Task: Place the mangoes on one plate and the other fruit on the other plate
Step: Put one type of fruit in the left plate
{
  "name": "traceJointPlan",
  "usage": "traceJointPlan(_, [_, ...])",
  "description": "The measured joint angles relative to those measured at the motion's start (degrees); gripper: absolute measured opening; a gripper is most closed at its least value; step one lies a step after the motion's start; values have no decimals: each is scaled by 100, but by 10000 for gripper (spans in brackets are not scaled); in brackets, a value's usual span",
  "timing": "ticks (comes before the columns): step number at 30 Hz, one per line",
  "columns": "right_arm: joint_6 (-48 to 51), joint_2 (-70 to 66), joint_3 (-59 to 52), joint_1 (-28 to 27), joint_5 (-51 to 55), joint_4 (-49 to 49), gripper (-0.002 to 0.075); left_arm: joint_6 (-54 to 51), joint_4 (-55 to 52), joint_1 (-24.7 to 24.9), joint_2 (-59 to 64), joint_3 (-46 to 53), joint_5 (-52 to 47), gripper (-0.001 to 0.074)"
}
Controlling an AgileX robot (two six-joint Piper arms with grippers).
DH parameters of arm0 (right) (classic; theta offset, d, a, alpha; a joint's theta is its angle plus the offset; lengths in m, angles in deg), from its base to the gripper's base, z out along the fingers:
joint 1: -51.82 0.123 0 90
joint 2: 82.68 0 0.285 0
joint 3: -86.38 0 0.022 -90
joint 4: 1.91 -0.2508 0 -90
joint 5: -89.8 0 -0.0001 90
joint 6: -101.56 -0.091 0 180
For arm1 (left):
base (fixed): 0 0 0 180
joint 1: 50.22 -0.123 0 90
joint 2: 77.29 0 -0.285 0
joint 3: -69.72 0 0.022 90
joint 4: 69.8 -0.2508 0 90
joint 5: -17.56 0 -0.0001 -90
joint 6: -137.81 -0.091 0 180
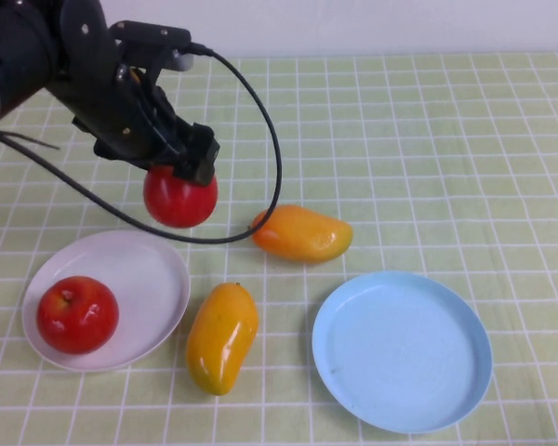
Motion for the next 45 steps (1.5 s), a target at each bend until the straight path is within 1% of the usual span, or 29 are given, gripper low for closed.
traceJointPlan(7, [0, 0, 0, 0, 0, 0, -16, 0, -639, 0, -824, 1427, 28, 547])
traceJointPlan(12, [0, 0, 0, 0, 0, 0, -16, 11, -765, 0, -902, 2083, 346, 546])
traceJointPlan(16, [0, 0, 0, 0, 0, 0, -17, 22, -777, 0, -902, 2241, 593, 545])
traceJointPlan(23, [0, 0, 0, 0, 0, 0, -16, 22, -786, 0, -902, 2252, 589, 546])
traceJointPlan(25, [0, 0, 0, 0, 0, 0, -16, -2, -786, 0, -902, 2252, 509, 573])
traceJointPlan(28, [0, 0, 0, 0, 0, 0, -16, -12, -786, 0, -902, 2252, 444, 651])
traceJointPlan(29, [0, 0, 0, 0, 0, 0, -16, 5, -776, 0, -902, 2252, 435, 664])
traceJointPlan(36, [0, 0, 0, 0, 0, 0, -17, 89, -794, 0, -1110, 2252, 381, 668])
traceJointPlan(39, [0, 0, 0, 0, 0, 0, -16, 100, -794, 0, -1509, 2267, 356, 668])
traceJointPlan(41, [0, 0, 0, 0, 0, 0, -17, 109, -794, 0, -1965, 2436, 507, 668])
traceJointPlan(43, [0, 0, 0, 0, 0, 0, -16, 109, -794, -23, -2487, 2858, 795, 664])
traceJointPlan(45, [0, 0, 0, 0, 0, 0, -16, 151, -783, -55, -3101, 3372, 1163, 629])
